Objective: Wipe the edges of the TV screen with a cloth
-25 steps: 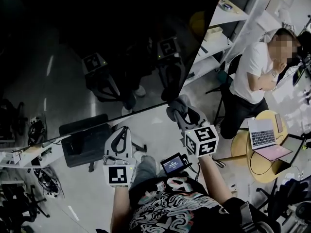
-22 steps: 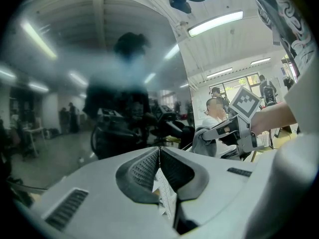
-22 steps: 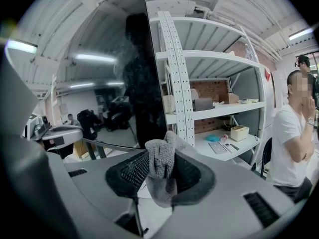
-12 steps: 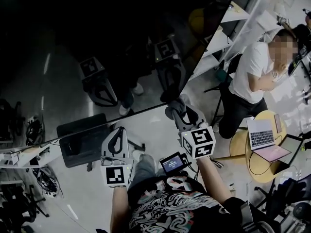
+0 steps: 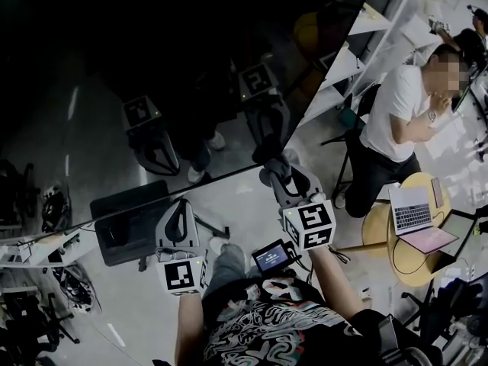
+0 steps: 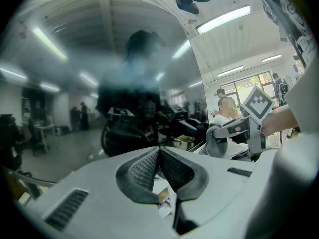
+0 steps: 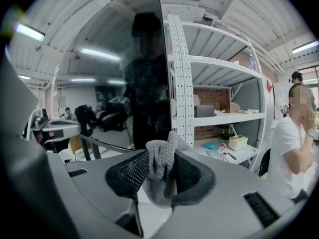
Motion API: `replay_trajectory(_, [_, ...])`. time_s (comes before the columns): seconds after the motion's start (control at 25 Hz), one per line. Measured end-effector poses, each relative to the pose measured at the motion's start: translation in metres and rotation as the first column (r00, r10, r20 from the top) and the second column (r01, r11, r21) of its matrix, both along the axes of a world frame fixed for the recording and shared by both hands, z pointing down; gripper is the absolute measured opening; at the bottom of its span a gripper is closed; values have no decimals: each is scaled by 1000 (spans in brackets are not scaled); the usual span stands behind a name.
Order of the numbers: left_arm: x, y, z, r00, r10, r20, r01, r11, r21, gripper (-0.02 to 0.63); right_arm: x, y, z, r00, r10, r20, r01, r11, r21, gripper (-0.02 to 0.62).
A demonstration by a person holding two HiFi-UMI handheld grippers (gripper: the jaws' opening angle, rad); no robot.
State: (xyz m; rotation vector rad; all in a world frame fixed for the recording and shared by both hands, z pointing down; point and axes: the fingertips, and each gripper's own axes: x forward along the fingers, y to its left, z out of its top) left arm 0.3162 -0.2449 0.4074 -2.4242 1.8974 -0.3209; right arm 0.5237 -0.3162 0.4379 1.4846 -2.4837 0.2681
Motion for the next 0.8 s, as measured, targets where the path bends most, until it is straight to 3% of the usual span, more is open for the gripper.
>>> replay_trajectory(0.56, [-10, -2, 10, 999, -26, -26, 25, 999, -19, 21, -3, -1, 0, 1000, -5, -13, 6, 1000, 11, 150])
replay_trajectory(0.8, [-1, -7, 8, 999, 5, -36, -6, 1000, -15, 22, -8, -1, -1, 999, -21, -25, 22, 1000, 18, 146])
